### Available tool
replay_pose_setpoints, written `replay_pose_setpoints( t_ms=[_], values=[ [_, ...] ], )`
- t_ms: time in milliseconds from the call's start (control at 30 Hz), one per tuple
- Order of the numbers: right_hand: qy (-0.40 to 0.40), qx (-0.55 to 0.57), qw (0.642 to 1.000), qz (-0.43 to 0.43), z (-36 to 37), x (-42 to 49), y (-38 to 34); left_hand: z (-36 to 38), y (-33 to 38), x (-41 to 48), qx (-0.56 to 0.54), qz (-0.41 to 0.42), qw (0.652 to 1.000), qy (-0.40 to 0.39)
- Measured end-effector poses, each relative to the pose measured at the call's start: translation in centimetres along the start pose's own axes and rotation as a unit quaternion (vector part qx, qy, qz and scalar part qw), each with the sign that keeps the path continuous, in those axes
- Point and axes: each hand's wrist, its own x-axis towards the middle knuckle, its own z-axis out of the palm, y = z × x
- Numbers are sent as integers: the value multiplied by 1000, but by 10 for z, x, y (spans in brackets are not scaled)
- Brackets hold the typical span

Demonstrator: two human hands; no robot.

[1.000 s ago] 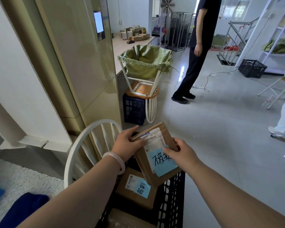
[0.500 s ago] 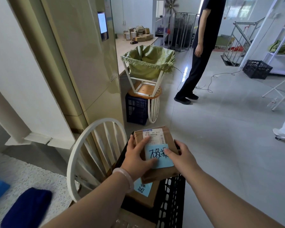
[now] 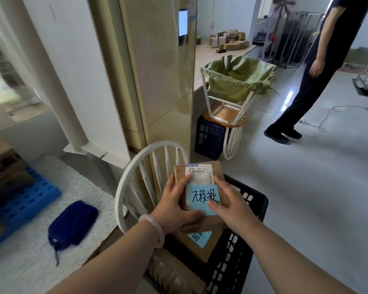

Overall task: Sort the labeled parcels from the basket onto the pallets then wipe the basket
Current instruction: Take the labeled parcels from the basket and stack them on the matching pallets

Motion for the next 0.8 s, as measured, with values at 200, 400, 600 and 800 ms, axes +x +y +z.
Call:
replay_pose_setpoints(
  t_ms=[200, 400, 600, 800],
  values=[
    [-121, -36, 989, -78, 46, 0, -18, -26, -34, -50, 32, -31, 995, 92],
    [-198, -29, 975, -102, 89, -15, -53, -59, -55, -102, 37, -57, 988, 137],
    [-208, -59, 965, -147, 148, -28, -95, -104, -82, -152, 35, -45, 980, 189],
    [-226, -63, 958, -163, 250, -56, -141, -172, -128, -228, 28, -67, 970, 231]
  ],
)
